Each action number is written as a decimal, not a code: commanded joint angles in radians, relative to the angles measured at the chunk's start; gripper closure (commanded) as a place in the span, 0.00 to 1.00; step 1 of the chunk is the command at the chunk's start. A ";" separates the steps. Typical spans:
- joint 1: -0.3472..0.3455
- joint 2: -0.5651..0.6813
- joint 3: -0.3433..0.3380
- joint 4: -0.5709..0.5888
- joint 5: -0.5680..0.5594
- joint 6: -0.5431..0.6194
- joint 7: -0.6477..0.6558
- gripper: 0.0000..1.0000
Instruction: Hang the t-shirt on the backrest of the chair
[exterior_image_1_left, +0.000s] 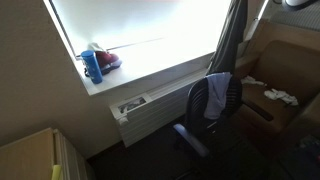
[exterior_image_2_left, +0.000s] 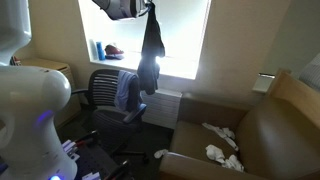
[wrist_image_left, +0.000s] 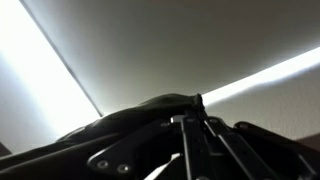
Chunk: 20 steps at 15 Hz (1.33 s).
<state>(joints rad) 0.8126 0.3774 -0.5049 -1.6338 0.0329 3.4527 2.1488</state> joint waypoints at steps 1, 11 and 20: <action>0.064 0.059 0.074 0.135 -0.056 0.000 -0.018 0.99; -0.326 0.114 0.683 0.395 -0.398 0.005 0.031 0.99; -0.569 0.127 1.086 0.323 -0.658 -0.051 0.125 0.96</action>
<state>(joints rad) 0.2434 0.5049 0.5822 -1.3113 -0.6249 3.4015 2.2738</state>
